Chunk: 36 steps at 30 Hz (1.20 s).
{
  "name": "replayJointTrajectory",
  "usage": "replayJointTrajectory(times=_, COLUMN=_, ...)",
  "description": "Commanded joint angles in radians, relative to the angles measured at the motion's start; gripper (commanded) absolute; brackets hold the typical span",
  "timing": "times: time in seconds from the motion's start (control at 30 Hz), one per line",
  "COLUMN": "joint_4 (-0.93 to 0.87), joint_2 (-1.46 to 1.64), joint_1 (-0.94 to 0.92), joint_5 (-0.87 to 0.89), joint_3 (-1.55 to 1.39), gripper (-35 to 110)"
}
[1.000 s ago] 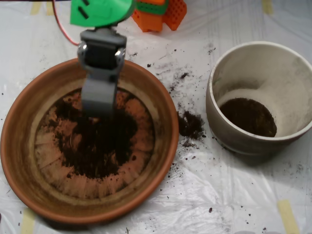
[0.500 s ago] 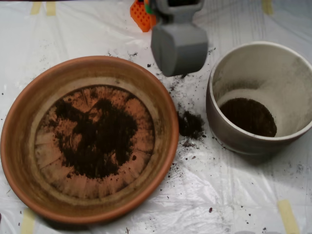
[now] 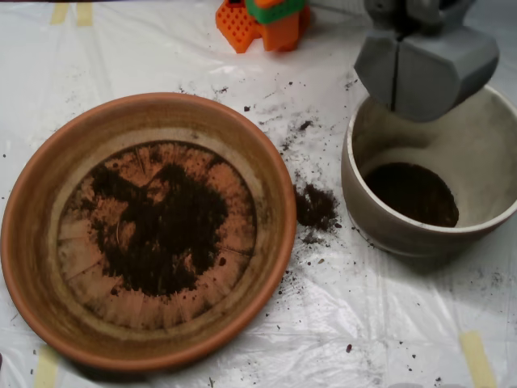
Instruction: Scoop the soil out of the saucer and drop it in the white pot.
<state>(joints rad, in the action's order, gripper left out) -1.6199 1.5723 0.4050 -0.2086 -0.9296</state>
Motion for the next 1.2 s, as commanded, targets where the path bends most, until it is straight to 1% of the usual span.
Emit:
replayJointTrajectory(times=0.0, joint_4=-0.087, joint_2=-0.078, joint_1=0.017, joint_5=0.023, joint_3=0.212, gripper=15)
replayJointTrajectory(times=0.03, joint_4=-0.094, joint_2=-0.086, joint_1=0.017, joint_5=0.015, joint_3=0.215, gripper=20)
replayJointTrajectory(times=0.13, joint_4=-0.101, joint_2=-0.094, joint_1=0.017, joint_5=0.014, joint_3=0.215, gripper=28)
replayJointTrajectory(times=0.47, joint_4=-0.117, joint_2=-0.055, joint_1=0.0, joint_5=0.043, joint_3=0.21, gripper=29)
replayJointTrajectory(times=0.63, joint_4=-0.103, joint_2=0.055, joint_1=-0.075, joint_5=0.081, joint_3=0.179, gripper=35)
replayJointTrajectory(times=0.8, joint_4=0.002, joint_2=0.313, joint_1=-0.17, joint_5=0.123, joint_3=-0.029, gripper=38)
replayJointTrajectory(times=0.9, joint_4=0.075, joint_2=0.448, joint_1=-0.288, joint_5=0.14, joint_3=-0.21, gripper=39)
replayJointTrajectory(times=1.17, joint_4=0.353, joint_2=0.712, joint_1=-0.618, joint_5=0.158, joint_3=-0.85, gripper=40)
